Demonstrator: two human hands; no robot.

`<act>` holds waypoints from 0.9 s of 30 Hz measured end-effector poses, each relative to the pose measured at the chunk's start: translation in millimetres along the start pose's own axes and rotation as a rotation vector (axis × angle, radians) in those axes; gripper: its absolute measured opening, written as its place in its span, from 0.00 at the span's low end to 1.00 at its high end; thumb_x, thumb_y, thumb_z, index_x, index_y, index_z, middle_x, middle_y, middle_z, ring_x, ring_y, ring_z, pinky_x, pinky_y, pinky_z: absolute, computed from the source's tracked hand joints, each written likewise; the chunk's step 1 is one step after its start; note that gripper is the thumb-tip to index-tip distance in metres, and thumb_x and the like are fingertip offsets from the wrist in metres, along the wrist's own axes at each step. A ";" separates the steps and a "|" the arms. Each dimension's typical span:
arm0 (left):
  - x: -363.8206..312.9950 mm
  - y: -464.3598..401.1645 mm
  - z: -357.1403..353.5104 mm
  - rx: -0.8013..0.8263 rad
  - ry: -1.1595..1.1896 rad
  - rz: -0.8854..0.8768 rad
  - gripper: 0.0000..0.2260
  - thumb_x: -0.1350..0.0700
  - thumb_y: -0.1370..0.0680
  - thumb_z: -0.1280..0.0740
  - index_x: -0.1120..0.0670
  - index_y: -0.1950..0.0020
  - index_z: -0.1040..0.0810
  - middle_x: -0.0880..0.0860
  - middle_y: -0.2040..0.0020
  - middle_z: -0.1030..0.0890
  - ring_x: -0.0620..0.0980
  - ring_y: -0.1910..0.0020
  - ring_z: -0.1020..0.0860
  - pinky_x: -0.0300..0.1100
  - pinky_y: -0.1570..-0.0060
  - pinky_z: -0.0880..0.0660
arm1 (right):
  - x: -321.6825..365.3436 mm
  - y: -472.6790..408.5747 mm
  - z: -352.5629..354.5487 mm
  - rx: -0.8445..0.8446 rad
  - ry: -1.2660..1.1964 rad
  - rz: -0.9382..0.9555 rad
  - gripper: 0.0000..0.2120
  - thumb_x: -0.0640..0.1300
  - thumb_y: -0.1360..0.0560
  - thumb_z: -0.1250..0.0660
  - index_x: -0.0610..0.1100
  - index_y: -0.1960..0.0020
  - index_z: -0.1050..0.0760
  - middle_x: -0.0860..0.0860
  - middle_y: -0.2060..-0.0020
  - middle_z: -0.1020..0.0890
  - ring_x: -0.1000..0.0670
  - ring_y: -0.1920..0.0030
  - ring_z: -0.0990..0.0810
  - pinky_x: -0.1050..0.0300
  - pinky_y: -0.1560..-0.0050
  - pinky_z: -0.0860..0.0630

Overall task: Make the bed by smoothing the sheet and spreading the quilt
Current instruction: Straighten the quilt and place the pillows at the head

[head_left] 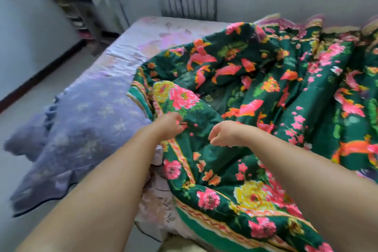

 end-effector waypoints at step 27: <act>337.4 -118.4 96.3 -0.270 0.422 0.926 0.49 0.43 0.35 0.23 0.60 0.25 0.46 0.63 0.27 0.37 0.63 0.29 0.39 0.64 0.30 0.48 | 261.1 -202.7 -45.1 0.162 0.088 -0.006 0.13 0.47 0.20 0.38 0.47 0.37 0.24 0.49 0.39 0.22 0.47 0.42 0.23 0.55 0.44 0.26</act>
Point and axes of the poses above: each hand's wrist, its own y-axis away from the middle knuckle, its own z-axis out of the back of the hand, x = y × z, the point moved 2 cm from there along -y, towards the middle knuckle
